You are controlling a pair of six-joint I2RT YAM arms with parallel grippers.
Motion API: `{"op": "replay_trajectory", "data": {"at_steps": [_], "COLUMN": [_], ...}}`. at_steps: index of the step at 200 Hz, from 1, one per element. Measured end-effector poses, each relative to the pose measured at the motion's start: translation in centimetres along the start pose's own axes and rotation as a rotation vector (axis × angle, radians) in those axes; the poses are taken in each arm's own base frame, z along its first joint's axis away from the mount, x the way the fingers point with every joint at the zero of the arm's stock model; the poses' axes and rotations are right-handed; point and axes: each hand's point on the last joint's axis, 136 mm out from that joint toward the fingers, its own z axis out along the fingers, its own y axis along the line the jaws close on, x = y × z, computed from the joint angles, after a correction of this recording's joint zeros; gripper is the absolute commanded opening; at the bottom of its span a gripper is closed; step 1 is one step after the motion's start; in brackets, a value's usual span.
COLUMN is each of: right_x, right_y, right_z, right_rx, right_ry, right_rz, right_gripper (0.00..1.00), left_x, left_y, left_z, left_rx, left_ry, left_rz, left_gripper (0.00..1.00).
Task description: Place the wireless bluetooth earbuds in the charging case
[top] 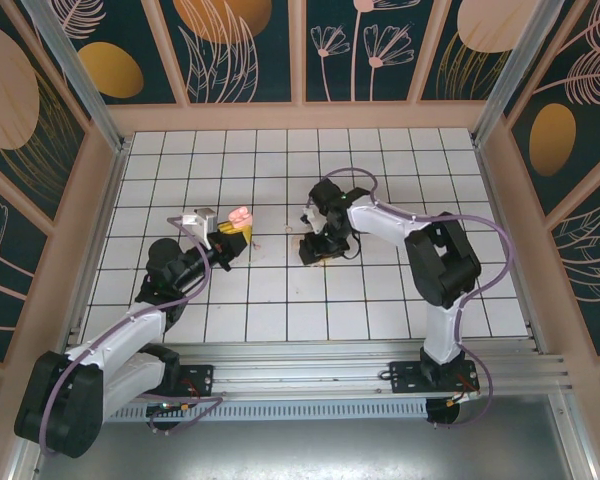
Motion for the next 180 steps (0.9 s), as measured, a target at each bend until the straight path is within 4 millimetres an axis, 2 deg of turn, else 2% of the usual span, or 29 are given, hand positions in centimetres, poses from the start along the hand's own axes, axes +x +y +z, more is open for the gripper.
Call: {"op": "replay_trajectory", "data": {"at_steps": [35,68,115,180], "right_x": [-0.4,-2.3,-0.5,0.3], "right_y": [-1.2,-0.9,0.0,-0.8], "right_z": [-1.0,-0.9,1.3,3.3], "right_rx": [0.094,0.151,0.205,0.241], "right_ry": [0.009,0.012,0.097,0.149], "right_rz": [-0.094,-0.132,-0.173,-0.155], "right_gripper": [0.48,0.45,0.45,0.45], "left_x": [-0.2,-0.4,-0.5,-0.5], "left_y": [-0.1,-0.1,-0.1,0.0], "left_z": [-0.1,-0.3,-0.4,-0.4], "left_rx": [-0.001,-0.010,-0.017,-0.020], "left_ry": [-0.003,-0.009,-0.013,-0.015], "left_rz": [0.001,0.003,0.011,0.010], "left_gripper": [0.11,0.10,0.10,0.10]}}
